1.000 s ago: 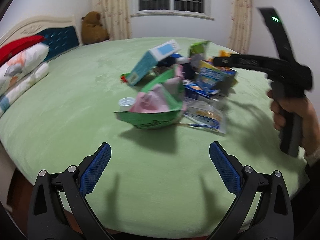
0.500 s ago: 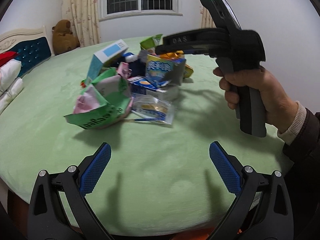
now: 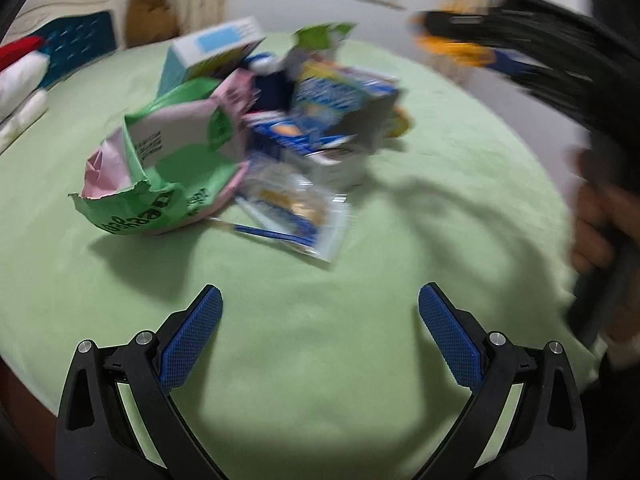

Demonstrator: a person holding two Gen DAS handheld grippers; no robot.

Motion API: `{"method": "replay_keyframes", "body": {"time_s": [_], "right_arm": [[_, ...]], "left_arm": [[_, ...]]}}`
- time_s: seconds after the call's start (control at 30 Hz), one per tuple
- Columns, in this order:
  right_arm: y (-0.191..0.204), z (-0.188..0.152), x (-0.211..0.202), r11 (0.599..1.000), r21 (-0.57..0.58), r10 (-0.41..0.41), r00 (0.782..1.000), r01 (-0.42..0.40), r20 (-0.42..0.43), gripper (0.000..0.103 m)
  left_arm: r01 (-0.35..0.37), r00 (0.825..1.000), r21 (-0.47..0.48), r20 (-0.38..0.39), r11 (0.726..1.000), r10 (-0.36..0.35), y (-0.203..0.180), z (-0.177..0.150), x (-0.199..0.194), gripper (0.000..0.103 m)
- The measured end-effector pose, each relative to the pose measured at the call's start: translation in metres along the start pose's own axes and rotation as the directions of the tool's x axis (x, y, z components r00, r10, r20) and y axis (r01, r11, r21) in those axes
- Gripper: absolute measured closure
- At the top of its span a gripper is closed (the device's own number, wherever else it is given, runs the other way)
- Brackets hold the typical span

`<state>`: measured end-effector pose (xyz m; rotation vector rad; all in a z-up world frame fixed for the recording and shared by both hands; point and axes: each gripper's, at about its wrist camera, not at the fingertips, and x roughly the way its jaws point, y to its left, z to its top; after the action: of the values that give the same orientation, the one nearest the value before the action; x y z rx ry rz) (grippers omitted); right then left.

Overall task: Collect trash
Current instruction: 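Grasp the yellow plastic toy piece with the right tool while the left tool grasps a clear snack packet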

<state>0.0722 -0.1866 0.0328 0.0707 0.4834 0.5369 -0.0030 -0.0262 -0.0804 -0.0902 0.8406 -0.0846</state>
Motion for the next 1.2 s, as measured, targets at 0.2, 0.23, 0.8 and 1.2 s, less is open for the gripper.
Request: {"method": "replay_keyframes", "body": {"time_s": [0.2, 0.23, 0.8, 1.2], "right_arm": [[-0.02, -0.002, -0.018, 0.999, 0.039, -0.005, 1.0, 0.004, 0.019, 0.058], [-0.022, -0.002, -0.021, 0.999, 0.041, -0.004, 1.0, 0.003, 0.023, 0.058], [-0.033, -0.003, -0.036, 0.997, 0.07, 0.013, 0.999, -0.017, 0.052, 0.058], [-0.019, -0.01, -0.048, 0.999, 0.05, 0.019, 0.998, -0.022, 0.054, 0.058]], "left_arm": [[-0.089, 0.996, 0.069, 0.026, 0.994, 0.087, -0.012, 0.015, 0.012, 0.007], [-0.099, 0.995, 0.089, 0.03, 0.991, 0.097, -0.016, 0.018, 0.015, 0.007], [-0.09, 0.996, 0.12, 0.031, 0.989, 0.087, -0.003, 0.035, 0.026, 0.083], [0.038, 0.992, 0.145, 0.11, 0.989, -0.054, -0.01, 0.017, -0.033, 0.097]]}}
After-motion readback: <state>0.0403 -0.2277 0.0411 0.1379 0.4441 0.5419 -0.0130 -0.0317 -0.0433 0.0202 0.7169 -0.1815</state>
